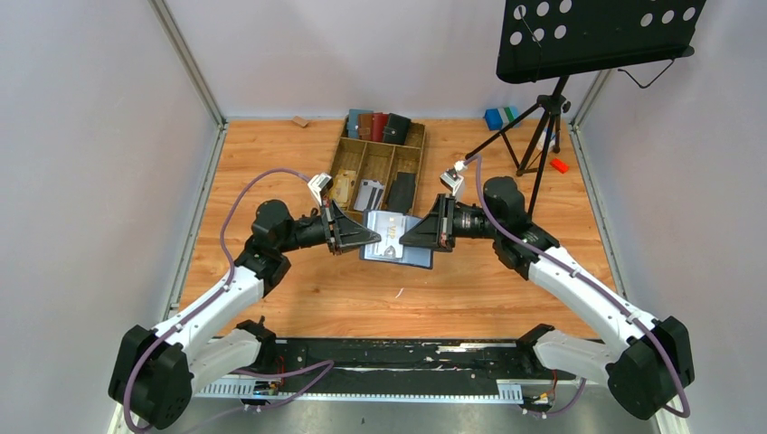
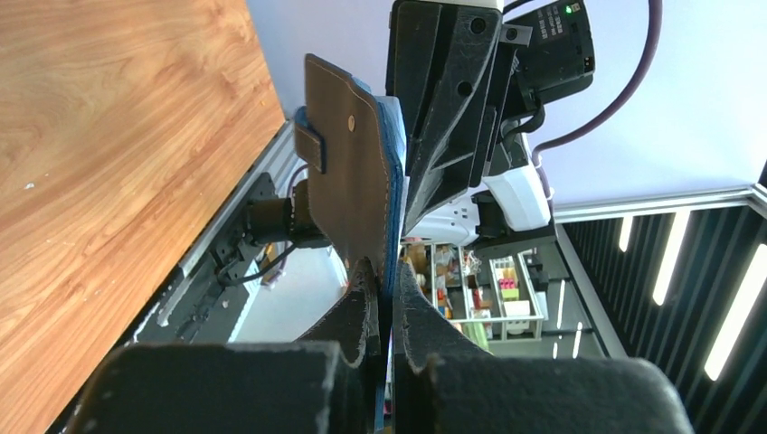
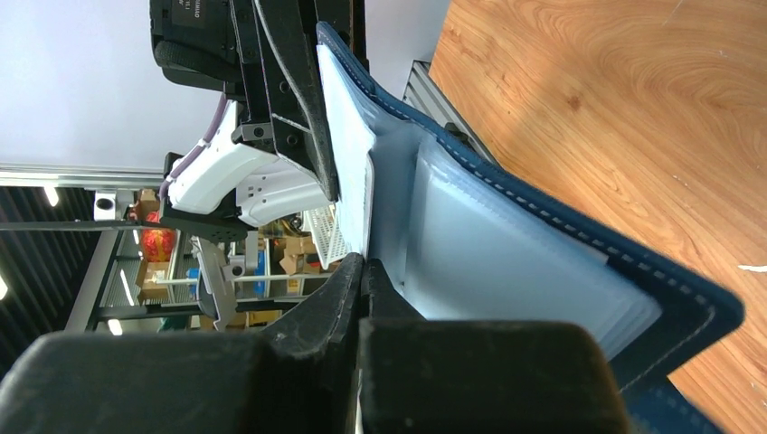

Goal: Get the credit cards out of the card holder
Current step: Remove the credit card from the card holder.

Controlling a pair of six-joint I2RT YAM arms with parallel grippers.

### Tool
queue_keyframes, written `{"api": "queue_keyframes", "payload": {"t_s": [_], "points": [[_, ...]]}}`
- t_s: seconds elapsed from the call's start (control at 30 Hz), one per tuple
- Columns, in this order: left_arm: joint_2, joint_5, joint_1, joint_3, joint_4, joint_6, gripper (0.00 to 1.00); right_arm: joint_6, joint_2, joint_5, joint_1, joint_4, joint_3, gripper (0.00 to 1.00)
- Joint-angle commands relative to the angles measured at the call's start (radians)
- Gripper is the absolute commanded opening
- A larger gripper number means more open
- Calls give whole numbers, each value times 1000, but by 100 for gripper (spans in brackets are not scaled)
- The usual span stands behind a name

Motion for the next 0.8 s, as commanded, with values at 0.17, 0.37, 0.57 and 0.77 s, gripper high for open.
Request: {"api": "queue_keyframes", "payload": {"t_s": [0.17,0.37,0.57,0.77], "points": [[-27,-29,-4,-16,123,-71,0,-30,-53,6,-17,-38,-27,0],[-21,-29,-4,-31,170,-101,0,-27,-101,7,-47,-40,-59,0],[-14,-29,-4,-40,210,-124,0,-20,-106,-6,-52,-23,-70,0],[-1,-26,-4,-46,255,-153,0,-15,-85,-21,-52,3,-56,10]]}}
